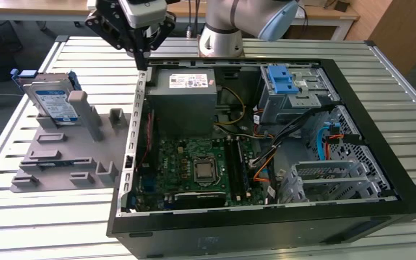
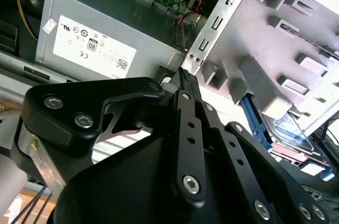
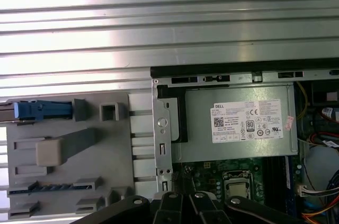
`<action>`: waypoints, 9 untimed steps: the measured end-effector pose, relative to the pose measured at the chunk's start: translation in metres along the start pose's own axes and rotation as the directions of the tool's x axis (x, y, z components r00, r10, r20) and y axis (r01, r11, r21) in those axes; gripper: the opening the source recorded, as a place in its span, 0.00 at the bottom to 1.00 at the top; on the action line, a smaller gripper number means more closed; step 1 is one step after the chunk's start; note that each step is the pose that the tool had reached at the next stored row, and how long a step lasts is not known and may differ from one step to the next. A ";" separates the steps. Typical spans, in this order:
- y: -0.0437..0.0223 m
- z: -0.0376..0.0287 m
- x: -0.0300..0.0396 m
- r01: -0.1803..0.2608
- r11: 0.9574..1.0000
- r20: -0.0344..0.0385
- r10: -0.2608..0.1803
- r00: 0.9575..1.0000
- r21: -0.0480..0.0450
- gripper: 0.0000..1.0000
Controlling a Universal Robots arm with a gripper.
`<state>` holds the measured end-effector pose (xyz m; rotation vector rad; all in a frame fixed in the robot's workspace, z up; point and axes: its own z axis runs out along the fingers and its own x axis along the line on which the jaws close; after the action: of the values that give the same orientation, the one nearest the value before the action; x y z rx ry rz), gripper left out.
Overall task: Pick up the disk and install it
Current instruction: 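Reach for the disk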
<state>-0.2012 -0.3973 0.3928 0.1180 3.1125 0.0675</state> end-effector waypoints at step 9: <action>-0.0003 -0.0001 0.0042 0.000 1.000 0.000 0.000 1.000 0.000 0.11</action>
<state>-0.2055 -0.3973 0.3928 0.1180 3.1125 0.0675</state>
